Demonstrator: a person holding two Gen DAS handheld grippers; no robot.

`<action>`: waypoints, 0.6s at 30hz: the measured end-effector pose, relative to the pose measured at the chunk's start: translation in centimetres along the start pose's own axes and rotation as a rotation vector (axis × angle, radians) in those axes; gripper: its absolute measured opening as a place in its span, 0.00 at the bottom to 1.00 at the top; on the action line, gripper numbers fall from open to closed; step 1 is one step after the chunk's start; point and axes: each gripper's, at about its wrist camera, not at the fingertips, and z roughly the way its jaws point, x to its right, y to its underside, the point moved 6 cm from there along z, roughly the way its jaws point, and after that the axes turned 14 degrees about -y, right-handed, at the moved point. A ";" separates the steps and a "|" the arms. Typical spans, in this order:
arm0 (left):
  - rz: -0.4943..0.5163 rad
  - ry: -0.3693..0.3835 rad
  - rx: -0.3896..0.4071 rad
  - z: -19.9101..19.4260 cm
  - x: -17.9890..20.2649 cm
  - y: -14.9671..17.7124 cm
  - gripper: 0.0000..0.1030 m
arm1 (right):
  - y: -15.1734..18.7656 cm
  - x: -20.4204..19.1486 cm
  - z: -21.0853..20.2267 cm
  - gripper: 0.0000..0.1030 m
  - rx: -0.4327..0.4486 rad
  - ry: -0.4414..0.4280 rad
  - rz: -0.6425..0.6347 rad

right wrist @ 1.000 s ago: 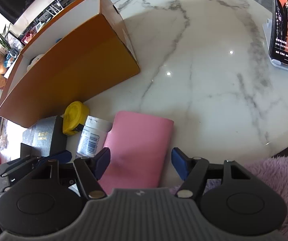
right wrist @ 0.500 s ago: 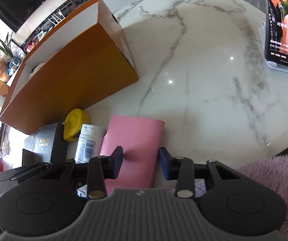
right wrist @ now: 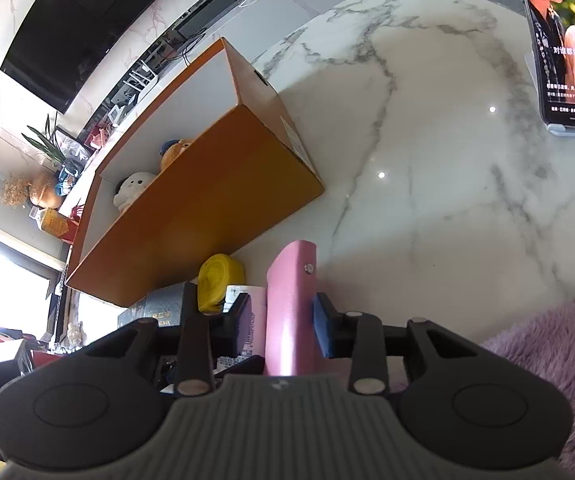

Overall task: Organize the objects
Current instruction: 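Grasp the Vaseline tube with the left gripper while the right grasps the pink case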

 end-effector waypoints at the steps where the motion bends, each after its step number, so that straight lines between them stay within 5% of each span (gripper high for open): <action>1: -0.002 -0.002 0.001 0.0 0.0 0.0 0.54 | 0.0 0.0 0.0 0.42 0.006 -0.014 0.019; 7: -0.012 -0.001 0.001 -0.1 -0.3 0.1 0.54 | -0.3 -0.4 0.4 0.41 0.005 -0.107 0.087; 14: -0.017 0.005 0.002 -0.1 -0.4 0.1 0.54 | 1.2 0.3 3.1 0.23 -0.073 0.007 0.101; 18: -0.033 0.008 -0.014 0.0 -0.6 -0.1 0.56 | 1.4 0.2 3.5 0.21 -0.084 0.039 0.067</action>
